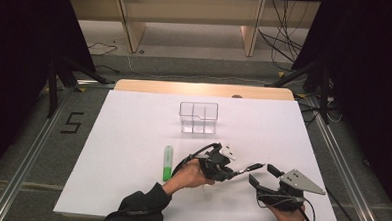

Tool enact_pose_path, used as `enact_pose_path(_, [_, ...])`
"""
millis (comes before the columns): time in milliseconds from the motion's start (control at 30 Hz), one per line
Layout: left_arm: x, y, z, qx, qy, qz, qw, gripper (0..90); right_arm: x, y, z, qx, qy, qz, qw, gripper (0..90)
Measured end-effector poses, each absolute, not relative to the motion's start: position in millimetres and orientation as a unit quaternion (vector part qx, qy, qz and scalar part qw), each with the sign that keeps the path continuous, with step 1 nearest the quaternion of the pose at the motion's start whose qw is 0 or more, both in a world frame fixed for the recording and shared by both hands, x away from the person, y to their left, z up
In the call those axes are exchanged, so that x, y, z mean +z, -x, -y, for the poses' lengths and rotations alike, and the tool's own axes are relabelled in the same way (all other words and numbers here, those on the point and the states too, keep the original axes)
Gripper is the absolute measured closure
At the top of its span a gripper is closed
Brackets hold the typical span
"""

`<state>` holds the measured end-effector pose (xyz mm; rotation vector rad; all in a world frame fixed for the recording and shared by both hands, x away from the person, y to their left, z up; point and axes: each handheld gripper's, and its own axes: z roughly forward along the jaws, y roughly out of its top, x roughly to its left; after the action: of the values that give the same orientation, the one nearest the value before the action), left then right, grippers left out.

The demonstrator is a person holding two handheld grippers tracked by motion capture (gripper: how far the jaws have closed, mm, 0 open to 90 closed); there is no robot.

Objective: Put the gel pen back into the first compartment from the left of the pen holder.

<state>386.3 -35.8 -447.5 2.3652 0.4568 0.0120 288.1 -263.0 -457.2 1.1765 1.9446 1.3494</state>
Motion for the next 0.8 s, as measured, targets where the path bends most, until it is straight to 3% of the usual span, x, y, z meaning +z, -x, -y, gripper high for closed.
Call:
enact_pose_path(400, [-428.4,-394.6,15.6,-0.004,-0.911,-0.189,0.365,80.3,-455.6,-285.9,260.1,0.498,-0.422,-0.714,0.254,26.2])
enact_pose_path(800, [-412.9,-385.6,-6.3,-0.019,-0.924,-0.174,0.339,80.3,-448.0,-275.1,231.0,0.472,-0.351,-0.751,0.300,26.2])
